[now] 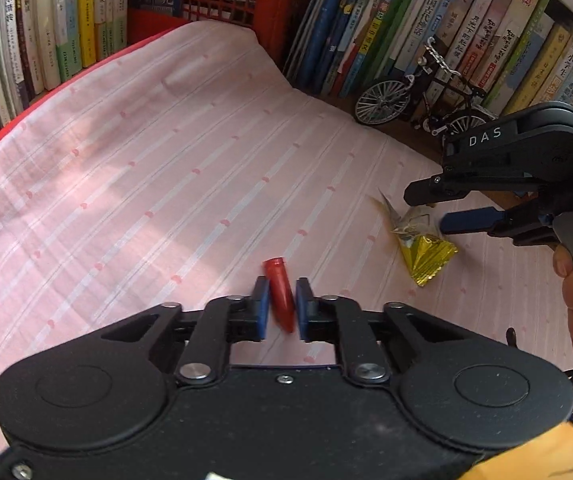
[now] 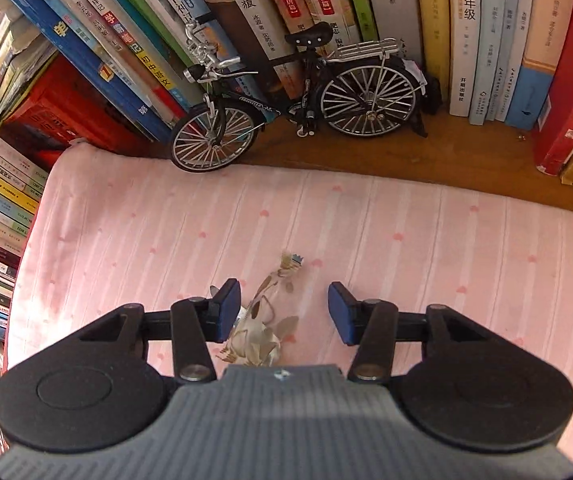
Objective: Collect trash
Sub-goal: 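Grasp the red stick with the left tool while the right tool grasps the clear wrapper, then carry the red stick and clear wrapper off the bed to the bin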
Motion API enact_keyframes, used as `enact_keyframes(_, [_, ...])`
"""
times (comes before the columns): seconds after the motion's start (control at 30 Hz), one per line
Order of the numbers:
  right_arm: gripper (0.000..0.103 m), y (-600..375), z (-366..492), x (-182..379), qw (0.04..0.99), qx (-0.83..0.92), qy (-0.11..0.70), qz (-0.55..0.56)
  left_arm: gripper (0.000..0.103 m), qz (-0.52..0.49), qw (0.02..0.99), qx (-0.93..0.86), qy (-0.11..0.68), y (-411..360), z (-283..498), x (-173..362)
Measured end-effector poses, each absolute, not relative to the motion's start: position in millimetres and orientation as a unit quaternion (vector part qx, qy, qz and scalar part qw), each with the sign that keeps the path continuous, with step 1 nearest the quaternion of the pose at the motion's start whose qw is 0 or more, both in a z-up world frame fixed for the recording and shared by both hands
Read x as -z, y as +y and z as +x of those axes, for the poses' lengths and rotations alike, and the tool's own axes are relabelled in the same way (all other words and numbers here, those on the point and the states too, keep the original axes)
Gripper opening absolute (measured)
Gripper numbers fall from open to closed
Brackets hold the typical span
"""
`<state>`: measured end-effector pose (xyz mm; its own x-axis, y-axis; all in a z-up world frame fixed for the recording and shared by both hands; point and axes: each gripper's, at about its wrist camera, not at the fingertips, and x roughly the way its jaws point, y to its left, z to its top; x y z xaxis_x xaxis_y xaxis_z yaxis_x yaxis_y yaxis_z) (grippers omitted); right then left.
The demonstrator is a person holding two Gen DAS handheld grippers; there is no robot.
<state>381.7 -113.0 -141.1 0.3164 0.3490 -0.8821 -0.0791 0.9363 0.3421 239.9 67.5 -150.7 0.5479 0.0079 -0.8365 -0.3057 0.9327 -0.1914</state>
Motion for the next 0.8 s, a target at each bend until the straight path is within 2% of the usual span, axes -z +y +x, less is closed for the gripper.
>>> enact_keyframes(0.03, [0.028,-114,381,141,0.801,-0.139,0.569,0.124,0.01,-0.162,0.866,-0.09,0.464,67,240,150])
enact_keyframes(0.2, [0.016,-130,374,132,0.807,-0.147,0.552,0.148,0.01,-0.159,0.873,-0.083,0.454,59,240,142])
enact_keyframes(0.4, [0.015,-143,369,116,0.821,-0.152,0.529,0.151,0.01,-0.169,0.878,-0.067,0.443,54,237,127])
enact_keyframes(0.8, [0.015,-161,350,112,0.813,-0.164,0.533,0.166,0.01,-0.171,0.876,-0.081,0.443,54,231,119])
